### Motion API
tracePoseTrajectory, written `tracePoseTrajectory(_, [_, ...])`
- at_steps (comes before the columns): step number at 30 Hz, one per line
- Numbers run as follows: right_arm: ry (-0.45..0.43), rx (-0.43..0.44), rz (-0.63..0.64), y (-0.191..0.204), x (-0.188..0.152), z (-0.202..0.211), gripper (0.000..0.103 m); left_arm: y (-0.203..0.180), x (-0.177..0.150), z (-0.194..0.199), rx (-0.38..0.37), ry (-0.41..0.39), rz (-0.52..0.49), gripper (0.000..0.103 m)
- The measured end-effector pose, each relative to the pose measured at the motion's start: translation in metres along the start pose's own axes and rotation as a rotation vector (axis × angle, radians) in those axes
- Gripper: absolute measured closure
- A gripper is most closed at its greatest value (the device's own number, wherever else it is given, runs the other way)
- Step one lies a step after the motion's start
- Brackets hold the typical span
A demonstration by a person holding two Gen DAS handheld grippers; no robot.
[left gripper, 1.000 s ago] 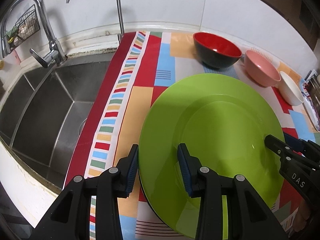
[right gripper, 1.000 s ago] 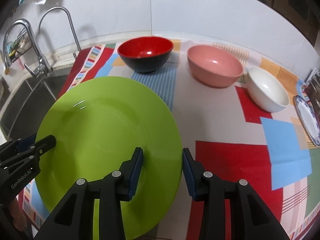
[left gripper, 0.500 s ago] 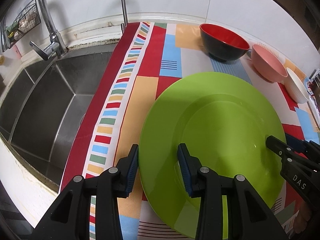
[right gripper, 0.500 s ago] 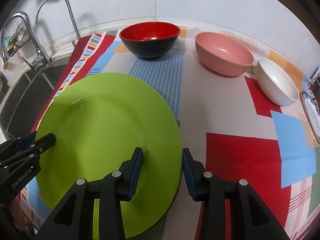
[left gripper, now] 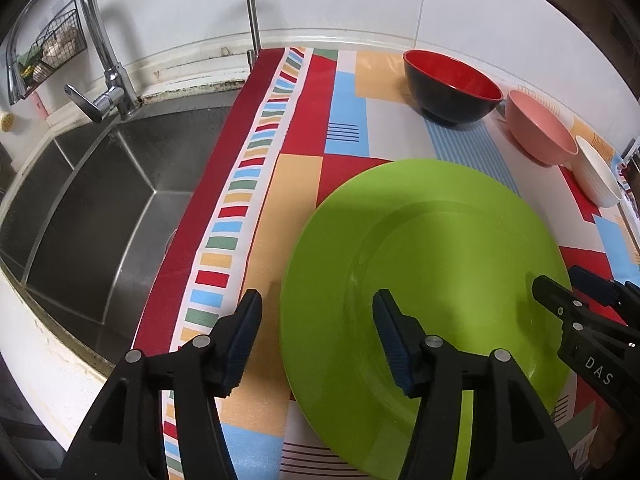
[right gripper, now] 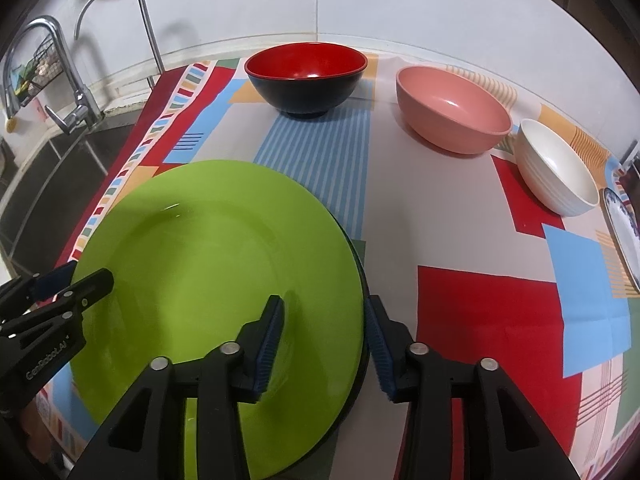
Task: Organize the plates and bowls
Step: 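Lower the lime-green plate onto the cloth beside the sink and open both grippers, then move both grippers over to the blue-and-white plate by the pot rack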
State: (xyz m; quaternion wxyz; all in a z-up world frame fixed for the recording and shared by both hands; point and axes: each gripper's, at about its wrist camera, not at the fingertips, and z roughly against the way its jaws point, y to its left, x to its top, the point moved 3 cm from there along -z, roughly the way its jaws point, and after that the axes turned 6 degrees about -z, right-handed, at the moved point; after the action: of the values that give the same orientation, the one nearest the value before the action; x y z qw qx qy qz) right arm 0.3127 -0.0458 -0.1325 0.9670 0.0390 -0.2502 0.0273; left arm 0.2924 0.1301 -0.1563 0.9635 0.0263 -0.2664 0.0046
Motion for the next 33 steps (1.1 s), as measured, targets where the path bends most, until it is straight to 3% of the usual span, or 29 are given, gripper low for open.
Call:
tracePoseTrajectory(11, [-0.043, -0.004, -0.052, -0.018, 0.000, 0.022, 0.050, -0.021, 0.017, 0.035, -0.038, -0.100, -0.046, 0.035])
tracePoseTrajectory(14, [-0.073, -0.019, -0.077, -0.028, 0.000, 0.034, 0.042, -0.034, 0.025, 0.047, -0.050, -0.145, -0.084, 0.034])
tracePoseTrajectory(21, [-0.171, -0.090, -0.144, -0.059, 0.001, 0.068, 0.036, -0.071, 0.045, 0.063, -0.111, -0.217, -0.176, 0.032])
tracePoseTrajectory(33, [-0.269, -0.205, -0.289, -0.135, -0.008, 0.116, 0.036, -0.155, 0.067, 0.101, -0.246, -0.312, -0.299, 0.026])
